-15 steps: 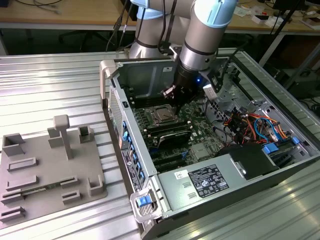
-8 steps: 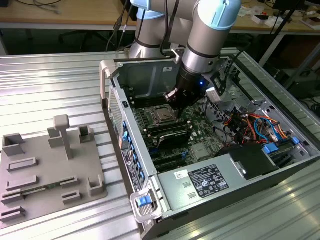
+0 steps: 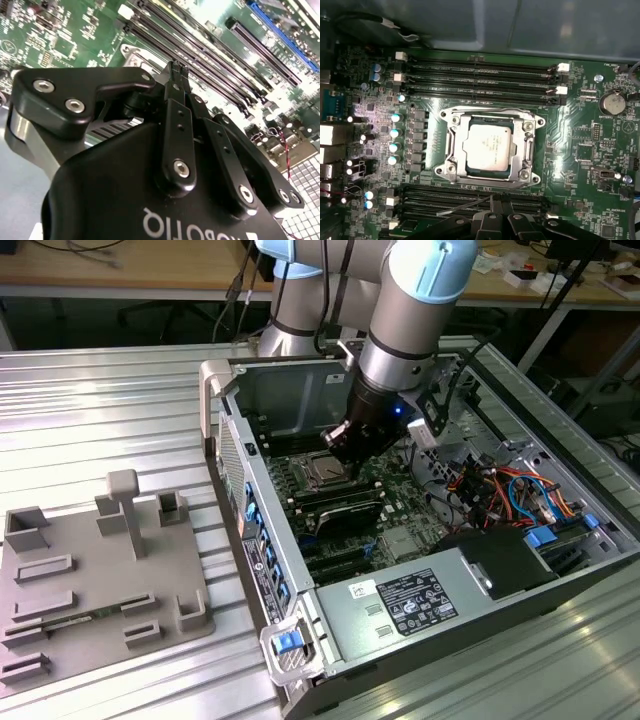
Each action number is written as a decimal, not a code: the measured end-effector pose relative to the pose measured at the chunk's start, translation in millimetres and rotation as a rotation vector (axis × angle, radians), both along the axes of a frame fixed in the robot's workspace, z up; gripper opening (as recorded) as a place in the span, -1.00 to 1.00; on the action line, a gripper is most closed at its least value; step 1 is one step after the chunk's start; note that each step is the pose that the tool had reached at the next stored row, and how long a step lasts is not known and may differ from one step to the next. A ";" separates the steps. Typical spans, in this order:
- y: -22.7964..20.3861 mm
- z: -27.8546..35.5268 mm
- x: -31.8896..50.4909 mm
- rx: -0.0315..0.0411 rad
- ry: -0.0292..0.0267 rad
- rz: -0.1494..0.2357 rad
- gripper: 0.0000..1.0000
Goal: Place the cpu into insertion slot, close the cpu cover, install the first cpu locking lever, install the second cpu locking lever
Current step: 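Install the second cpu locking lever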
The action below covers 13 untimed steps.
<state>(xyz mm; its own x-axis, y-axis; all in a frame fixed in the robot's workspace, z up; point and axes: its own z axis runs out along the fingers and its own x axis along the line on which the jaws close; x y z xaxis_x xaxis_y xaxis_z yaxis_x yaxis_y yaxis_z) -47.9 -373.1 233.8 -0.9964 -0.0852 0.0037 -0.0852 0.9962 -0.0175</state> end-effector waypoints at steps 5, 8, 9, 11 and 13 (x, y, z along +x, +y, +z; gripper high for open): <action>-0.1 -1.9 -7.3 -0.0002 0.0159 0.000 -0.79; -0.1 -3.5 -14.3 -0.0002 0.0188 0.000 -0.79; -0.1 -4.3 -17.6 -0.0001 0.0196 0.000 -0.79; 0.0 -5.6 -22.8 0.0000 0.0206 0.000 -0.79; 0.0 -7.0 -28.5 0.0001 0.0214 0.000 -0.79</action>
